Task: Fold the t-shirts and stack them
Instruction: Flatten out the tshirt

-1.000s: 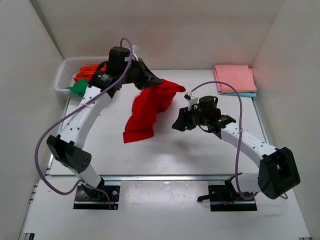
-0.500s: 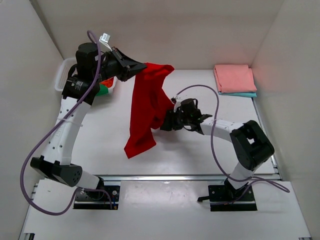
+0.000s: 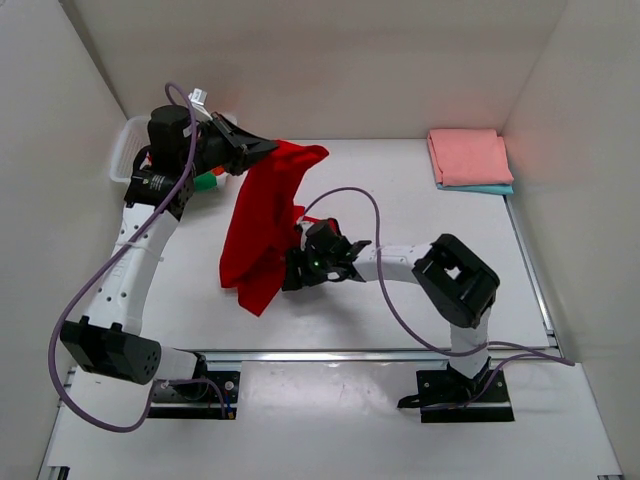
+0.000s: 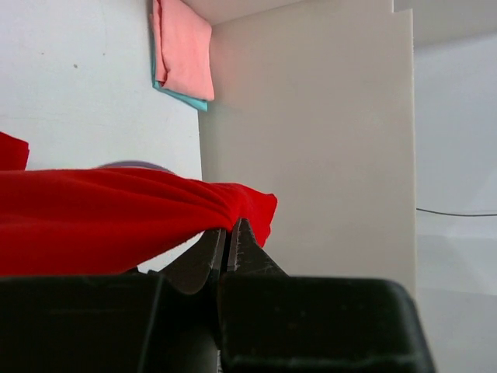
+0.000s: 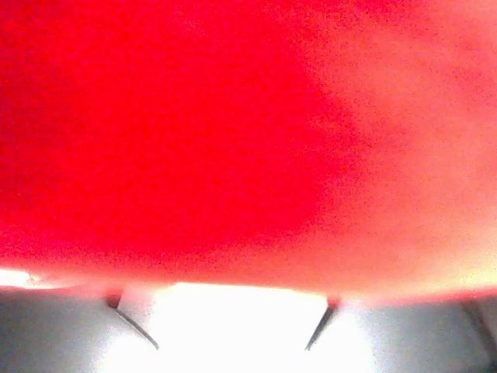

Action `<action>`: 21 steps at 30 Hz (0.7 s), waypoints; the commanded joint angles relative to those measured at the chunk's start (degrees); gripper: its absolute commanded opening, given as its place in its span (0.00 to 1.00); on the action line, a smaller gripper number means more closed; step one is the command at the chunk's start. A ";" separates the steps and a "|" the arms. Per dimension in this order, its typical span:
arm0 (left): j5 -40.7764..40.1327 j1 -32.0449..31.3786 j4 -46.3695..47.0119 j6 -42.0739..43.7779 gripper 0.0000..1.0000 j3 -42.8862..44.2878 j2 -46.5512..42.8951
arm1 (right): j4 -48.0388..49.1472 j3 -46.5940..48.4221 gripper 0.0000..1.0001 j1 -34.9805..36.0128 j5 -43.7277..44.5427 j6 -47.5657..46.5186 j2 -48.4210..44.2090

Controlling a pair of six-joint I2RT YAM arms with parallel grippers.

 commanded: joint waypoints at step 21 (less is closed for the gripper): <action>3.22 5.15 6.92 -2.32 0.00 -4.80 -8.25 | -42.34 38.55 0.51 5.52 32.17 1.09 30.07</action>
